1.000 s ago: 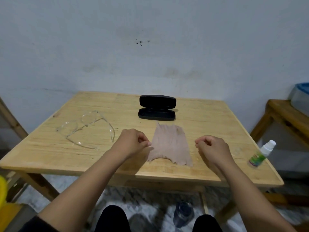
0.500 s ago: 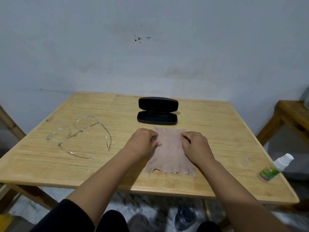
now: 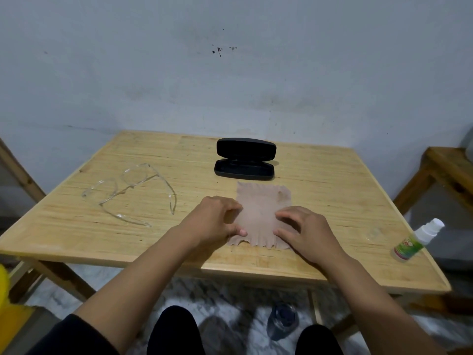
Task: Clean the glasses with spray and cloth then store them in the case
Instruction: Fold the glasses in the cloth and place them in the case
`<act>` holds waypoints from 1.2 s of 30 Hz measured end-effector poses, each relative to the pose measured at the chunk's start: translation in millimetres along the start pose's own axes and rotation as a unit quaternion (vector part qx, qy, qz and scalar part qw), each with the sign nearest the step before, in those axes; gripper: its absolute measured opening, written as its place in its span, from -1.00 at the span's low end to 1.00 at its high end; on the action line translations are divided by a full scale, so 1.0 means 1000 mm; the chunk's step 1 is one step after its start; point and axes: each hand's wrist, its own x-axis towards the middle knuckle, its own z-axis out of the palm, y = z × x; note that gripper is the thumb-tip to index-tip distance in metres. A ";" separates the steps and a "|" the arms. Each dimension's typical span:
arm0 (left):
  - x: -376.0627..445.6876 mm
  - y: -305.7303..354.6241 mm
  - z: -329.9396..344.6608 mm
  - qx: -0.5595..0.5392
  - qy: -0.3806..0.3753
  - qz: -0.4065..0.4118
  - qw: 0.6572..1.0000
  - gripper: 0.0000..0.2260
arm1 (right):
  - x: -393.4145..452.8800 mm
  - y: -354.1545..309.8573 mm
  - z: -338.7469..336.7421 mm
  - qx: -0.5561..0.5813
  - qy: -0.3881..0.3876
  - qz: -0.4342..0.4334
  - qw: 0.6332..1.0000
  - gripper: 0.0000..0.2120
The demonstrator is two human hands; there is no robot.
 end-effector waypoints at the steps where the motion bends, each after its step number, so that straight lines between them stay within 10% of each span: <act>1: -0.001 0.000 0.000 0.007 -0.006 0.000 1.000 -0.38 | -0.003 0.001 0.000 0.001 -0.004 -0.003 1.000 -0.65; 9: -0.014 -0.005 -0.009 -0.023 0.020 -0.012 0.999 -0.59 | 0.006 -0.022 -0.001 -0.011 -0.005 -0.011 1.000 -0.72; 20: -0.090 -0.103 -0.096 0.000 0.254 -0.078 0.964 -0.81 | 0.085 -0.119 0.057 0.175 -0.049 -0.080 0.980 -0.72; 36: -0.108 -0.178 -0.089 0.053 0.271 -0.045 0.960 -0.87 | 0.143 -0.170 0.111 0.213 -0.061 -0.130 0.966 -0.72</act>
